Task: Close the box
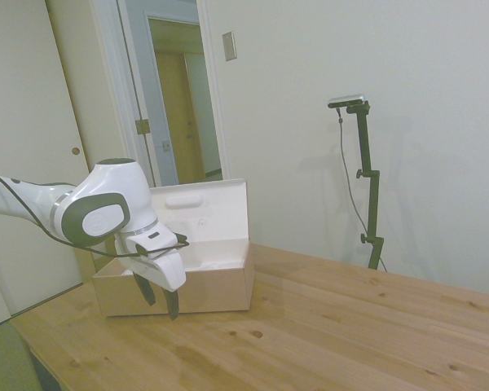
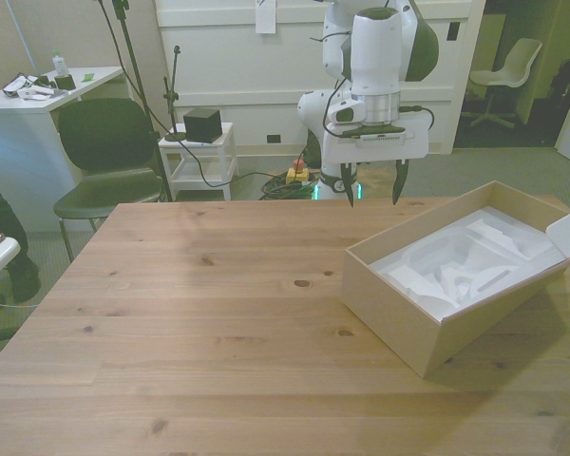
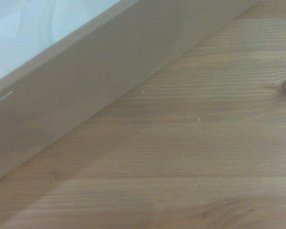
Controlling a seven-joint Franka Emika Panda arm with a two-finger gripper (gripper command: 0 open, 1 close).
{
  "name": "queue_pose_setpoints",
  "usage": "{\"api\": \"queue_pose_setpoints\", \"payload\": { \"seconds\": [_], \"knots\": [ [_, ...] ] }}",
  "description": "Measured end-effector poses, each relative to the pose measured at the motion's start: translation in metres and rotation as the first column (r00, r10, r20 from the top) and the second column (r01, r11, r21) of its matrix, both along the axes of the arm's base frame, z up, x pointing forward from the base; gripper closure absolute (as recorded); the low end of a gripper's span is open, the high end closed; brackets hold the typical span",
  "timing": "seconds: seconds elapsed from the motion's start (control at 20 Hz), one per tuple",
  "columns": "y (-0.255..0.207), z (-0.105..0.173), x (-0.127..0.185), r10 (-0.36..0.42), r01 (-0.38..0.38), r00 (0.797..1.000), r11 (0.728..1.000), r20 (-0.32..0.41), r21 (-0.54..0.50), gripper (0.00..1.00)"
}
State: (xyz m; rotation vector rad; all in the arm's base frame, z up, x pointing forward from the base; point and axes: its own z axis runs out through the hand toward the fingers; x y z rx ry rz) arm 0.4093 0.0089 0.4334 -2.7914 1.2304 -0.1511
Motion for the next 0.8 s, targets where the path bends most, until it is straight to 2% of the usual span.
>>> {"api": "queue_pose_setpoints", "payload": {
  "seconds": [0.2,0.35,0.5,0.8],
  "knots": [
    [-0.001,0.0,0.0,0.021,-0.021,1.0,1.0,-0.003,-0.021,0.0],
    [0.005,0.013,-0.004,0.04,-0.04,0.999,0.999,-0.008,-0.022,0.0],
    [0.02,0.045,-0.015,0.074,-0.074,0.997,0.997,0.0,-0.032,0.0],
    [0.044,0.126,-0.028,0.12,-0.115,0.988,0.991,0.094,-0.066,0.0]
  ]
}}
